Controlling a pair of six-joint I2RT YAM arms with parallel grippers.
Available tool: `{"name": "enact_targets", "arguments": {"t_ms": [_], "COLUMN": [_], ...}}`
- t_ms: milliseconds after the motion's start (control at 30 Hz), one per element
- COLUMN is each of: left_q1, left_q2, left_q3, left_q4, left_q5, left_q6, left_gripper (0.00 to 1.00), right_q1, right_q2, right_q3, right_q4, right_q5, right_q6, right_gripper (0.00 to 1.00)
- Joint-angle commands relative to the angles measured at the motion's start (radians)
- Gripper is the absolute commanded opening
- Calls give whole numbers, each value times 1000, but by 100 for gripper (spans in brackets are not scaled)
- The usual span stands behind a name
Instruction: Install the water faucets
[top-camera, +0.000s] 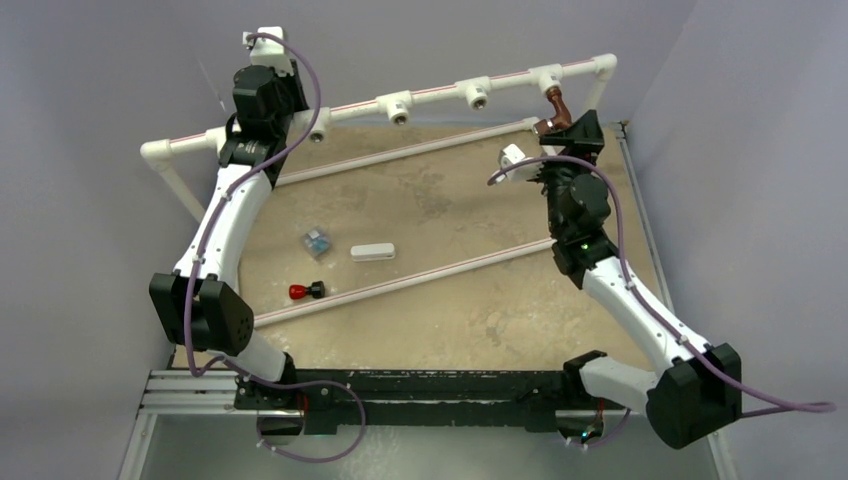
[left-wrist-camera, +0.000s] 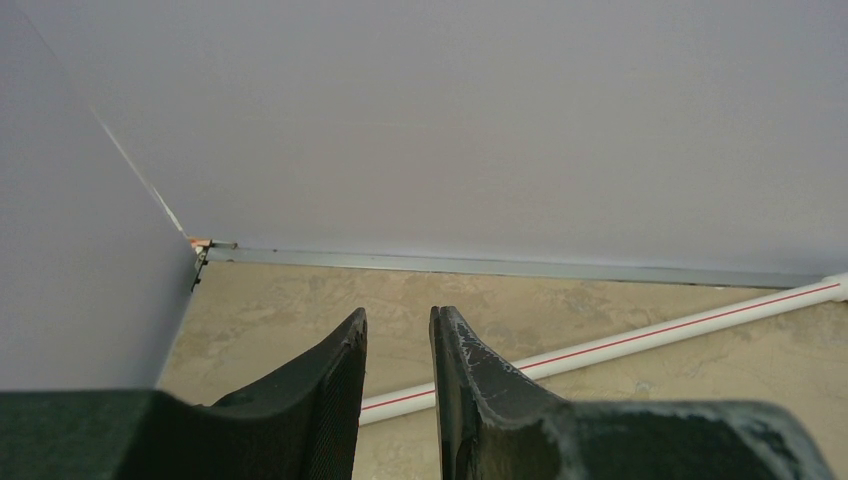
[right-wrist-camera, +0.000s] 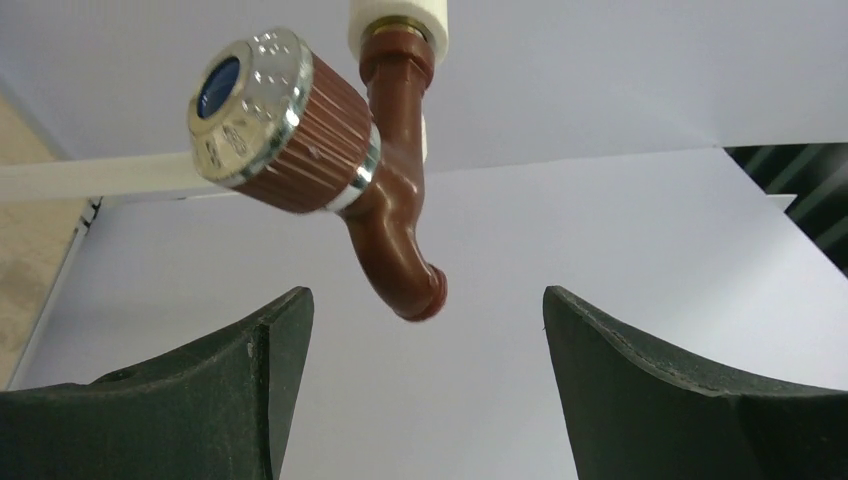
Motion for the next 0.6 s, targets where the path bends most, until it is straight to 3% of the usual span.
{"name": "enact_targets", "arguments": {"t_ms": [0, 200, 333, 467, 567], "left_q1": [8, 9, 9, 10, 13], "left_q2": [19, 12, 10, 11, 11], "left_q3": [-18, -24, -29, -28, -27], "left_q4": [-112, -110, -107, -108, -109], "left_q5": [21, 22, 22, 21, 18], "left_q6": [-16, -15, -15, -13, -11], "left_gripper": [28, 28, 29, 28, 29], "right_q1": [9, 9, 9, 9, 9], "right_q2": [56, 130, 162, 183, 183], "right_q3": [47, 89, 135, 161, 168], "right_q4": [168, 159, 151, 150, 147], "right_q5": [9, -4, 3, 36, 50], "right_q6": [-88, -17, 43, 111, 171], "right_gripper": [85, 82, 73, 55, 35]}}
